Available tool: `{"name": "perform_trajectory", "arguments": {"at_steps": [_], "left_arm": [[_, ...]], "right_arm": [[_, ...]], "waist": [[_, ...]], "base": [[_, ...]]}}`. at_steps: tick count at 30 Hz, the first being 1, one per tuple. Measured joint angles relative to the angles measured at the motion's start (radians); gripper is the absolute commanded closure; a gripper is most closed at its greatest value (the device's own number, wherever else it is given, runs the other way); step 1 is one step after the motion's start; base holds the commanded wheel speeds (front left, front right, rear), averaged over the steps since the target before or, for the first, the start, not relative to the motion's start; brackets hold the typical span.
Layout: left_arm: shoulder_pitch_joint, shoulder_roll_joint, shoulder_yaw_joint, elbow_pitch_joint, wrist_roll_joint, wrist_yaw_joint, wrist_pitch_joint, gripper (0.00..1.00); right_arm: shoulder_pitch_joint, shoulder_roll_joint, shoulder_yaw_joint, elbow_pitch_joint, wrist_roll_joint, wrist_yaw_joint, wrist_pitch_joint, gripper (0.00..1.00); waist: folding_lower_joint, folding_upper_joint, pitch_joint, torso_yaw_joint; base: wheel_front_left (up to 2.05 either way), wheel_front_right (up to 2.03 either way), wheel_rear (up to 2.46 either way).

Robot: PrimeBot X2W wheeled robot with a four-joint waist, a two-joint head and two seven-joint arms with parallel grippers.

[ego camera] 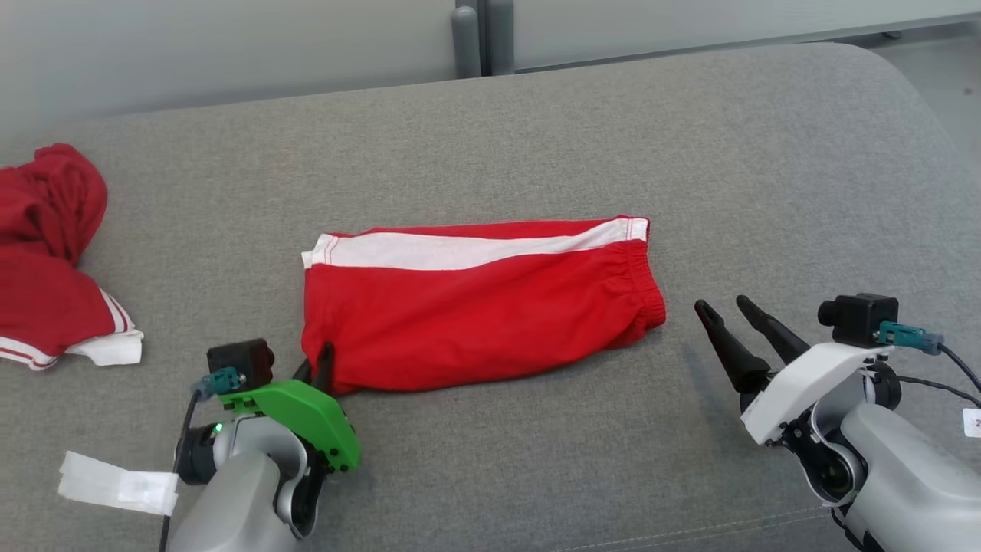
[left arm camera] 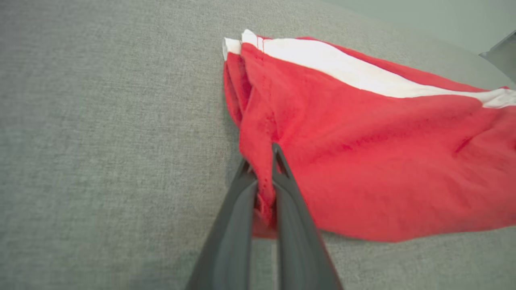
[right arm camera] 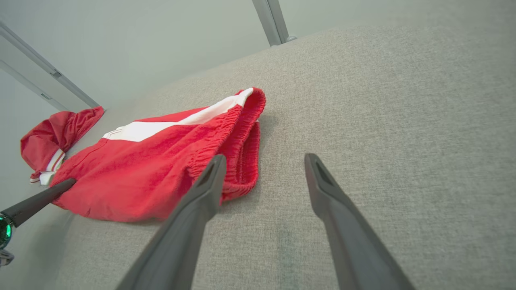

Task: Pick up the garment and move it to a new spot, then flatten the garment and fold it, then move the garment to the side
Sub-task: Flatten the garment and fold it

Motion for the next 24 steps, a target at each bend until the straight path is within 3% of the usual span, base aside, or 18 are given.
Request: {"name": "perform_trajectory", "arguments": {"at_steps": [7, 8, 10, 11, 24], "left_arm": [[0.068, 0.004, -0.086, -0.082, -0.058, 0.014, -0.011, 1.00], [0.073, 0.004, -0.090, -0.095, -0.061, 0.025, -0.016, 0.78], [0.082, 0.005, -0.098, -0.116, -0.065, 0.043, -0.025, 0.20], [0.085, 0.006, -0.106, -0.125, -0.065, 0.053, -0.030, 0.00], [0.110, 0.010, -0.149, -0.241, 0.012, 0.131, -0.072, 0.00]], "right_arm": [[-0.018, 0.034, 0.004, 0.030, 0.030, 0.000, 0.062, 0.00], [-0.025, 0.041, 0.003, 0.037, 0.040, 0.000, 0.070, 0.00], [-0.042, 0.055, -0.001, 0.048, 0.057, -0.001, 0.083, 0.00], [-0.051, 0.062, -0.002, 0.055, 0.059, -0.004, 0.088, 0.00], [-0.097, 0.073, -0.010, 0.161, 0.081, -0.045, 0.170, 0.00]], "waist": [[0.0000, 0.0000, -0.029, 0.052], [0.0000, 0.0000, -0.032, 0.058], [0.0000, 0.0000, -0.037, 0.069], [0.0000, 0.0000, -0.040, 0.074], [0.0000, 0.0000, -0.065, 0.137]], "base": [[0.00, 0.00, 0.00], [0.00, 0.00, 0.00], [0.00, 0.00, 0.00], [0.00, 0.00, 0.00], [0.00, 0.00, 0.00]]}}
